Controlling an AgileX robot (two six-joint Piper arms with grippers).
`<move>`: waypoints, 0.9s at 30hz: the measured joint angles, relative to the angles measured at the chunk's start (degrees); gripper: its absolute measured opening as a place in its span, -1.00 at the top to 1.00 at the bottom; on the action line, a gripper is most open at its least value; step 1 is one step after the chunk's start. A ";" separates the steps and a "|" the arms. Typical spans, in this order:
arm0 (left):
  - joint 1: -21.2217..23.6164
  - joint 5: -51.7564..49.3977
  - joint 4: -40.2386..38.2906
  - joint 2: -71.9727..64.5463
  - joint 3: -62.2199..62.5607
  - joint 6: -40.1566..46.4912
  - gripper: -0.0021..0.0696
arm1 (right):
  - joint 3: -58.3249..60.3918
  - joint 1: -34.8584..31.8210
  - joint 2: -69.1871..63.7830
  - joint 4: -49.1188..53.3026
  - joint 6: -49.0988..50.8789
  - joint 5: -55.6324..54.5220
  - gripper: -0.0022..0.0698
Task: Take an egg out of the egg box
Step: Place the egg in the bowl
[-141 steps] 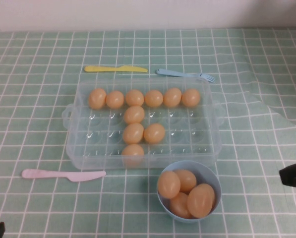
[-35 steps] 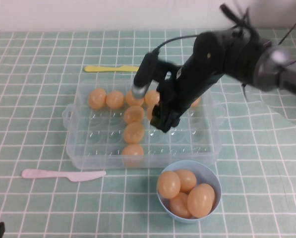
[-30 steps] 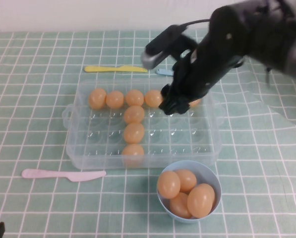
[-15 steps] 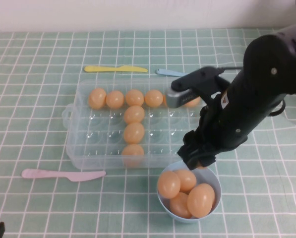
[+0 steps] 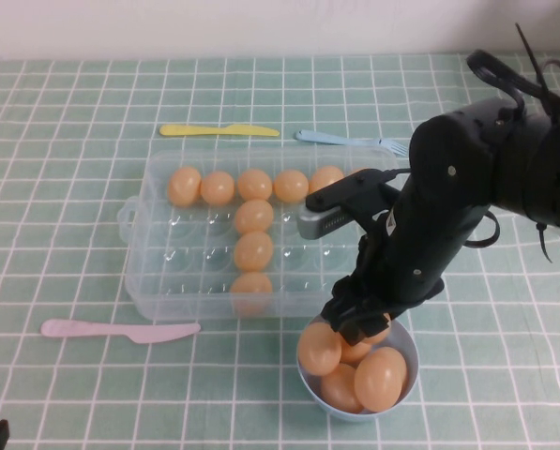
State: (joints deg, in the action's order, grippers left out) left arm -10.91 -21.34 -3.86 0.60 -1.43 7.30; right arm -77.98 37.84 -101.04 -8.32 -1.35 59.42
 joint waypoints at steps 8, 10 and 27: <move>0.00 0.00 0.00 0.00 0.00 0.00 0.95 | 0.00 0.00 -1.02 0.00 -1.18 -0.79 -0.15; 0.00 0.00 0.00 0.00 0.00 0.00 0.95 | 0.00 0.00 -1.02 0.00 -1.27 -0.82 -0.20; 0.00 0.00 0.00 0.00 0.00 0.00 0.95 | 0.00 0.00 4.92 0.00 -1.43 1.15 -0.35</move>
State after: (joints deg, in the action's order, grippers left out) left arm -10.91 -21.34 -3.86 0.60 -1.43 7.30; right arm -77.98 37.84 -96.12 -8.32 -2.78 60.57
